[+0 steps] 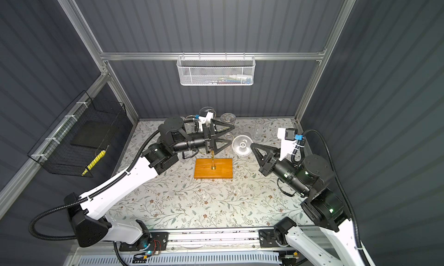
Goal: Take the wine glass off the wine glass rack
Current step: 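Reach the left gripper to the glass bowl while the right gripper holds the base, then close the left gripper on the glass while the right gripper holds its base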
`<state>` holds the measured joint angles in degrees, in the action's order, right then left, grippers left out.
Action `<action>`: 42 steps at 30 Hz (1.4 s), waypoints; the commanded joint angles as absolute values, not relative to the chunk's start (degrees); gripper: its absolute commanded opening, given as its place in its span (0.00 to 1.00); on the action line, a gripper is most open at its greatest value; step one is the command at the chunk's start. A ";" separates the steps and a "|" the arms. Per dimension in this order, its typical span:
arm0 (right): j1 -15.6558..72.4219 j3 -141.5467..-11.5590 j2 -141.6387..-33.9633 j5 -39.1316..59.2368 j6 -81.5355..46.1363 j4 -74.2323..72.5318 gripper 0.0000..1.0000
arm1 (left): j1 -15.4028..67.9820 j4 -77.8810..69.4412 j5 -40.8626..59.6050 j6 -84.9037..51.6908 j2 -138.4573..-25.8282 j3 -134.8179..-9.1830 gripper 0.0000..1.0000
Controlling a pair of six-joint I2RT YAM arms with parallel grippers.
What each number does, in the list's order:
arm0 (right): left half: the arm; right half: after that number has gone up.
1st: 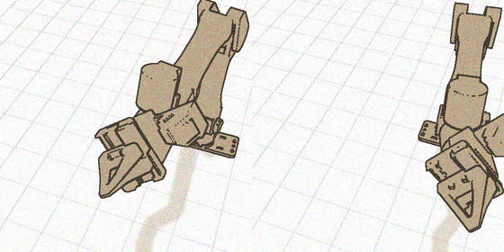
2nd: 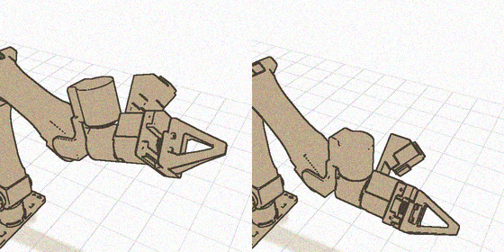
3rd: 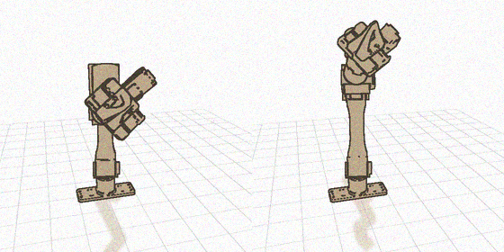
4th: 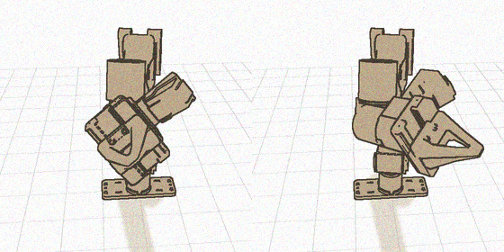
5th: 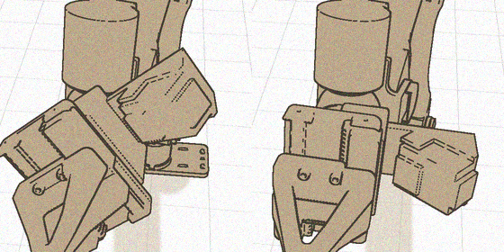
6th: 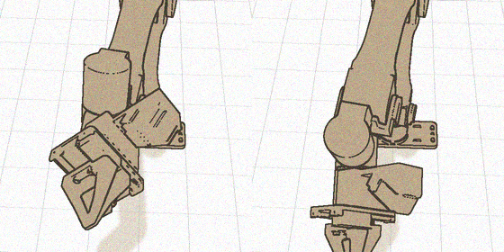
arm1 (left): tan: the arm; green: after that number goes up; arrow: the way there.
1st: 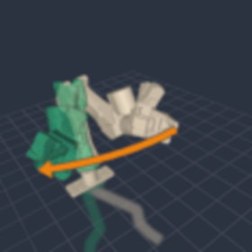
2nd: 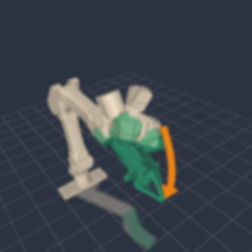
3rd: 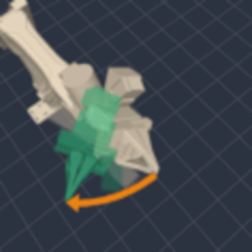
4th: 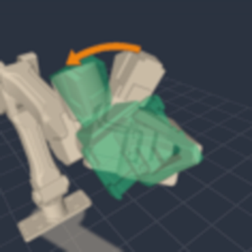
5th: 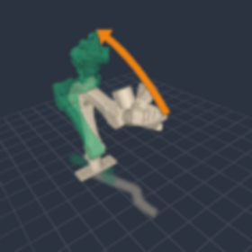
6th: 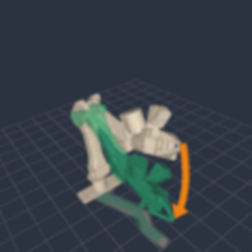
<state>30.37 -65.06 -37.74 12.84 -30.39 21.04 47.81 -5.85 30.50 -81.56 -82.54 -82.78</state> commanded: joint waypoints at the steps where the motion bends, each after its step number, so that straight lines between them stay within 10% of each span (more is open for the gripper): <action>1: 30.12 -65.43 -36.56 14.31 -25.19 18.08 0.00 | 49.10 -10.23 31.29 -84.83 -83.97 -85.16 0.98; 20: 30.10 -62.48 -33.12 14.74 -16.25 16.79 0.00 | 54.81 -17.91 32.35 -93.44 -89.76 -85.43 0.83; 42: 30.06 -58.82 -29.67 16.76 -10.08 18.57 0.00 | 55.80 -21.52 32.15 -95.06 -91.51 -86.00 0.38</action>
<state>30.24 -59.86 -30.57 15.18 -11.84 19.09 55.46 -18.50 31.40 -95.18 -91.20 -83.64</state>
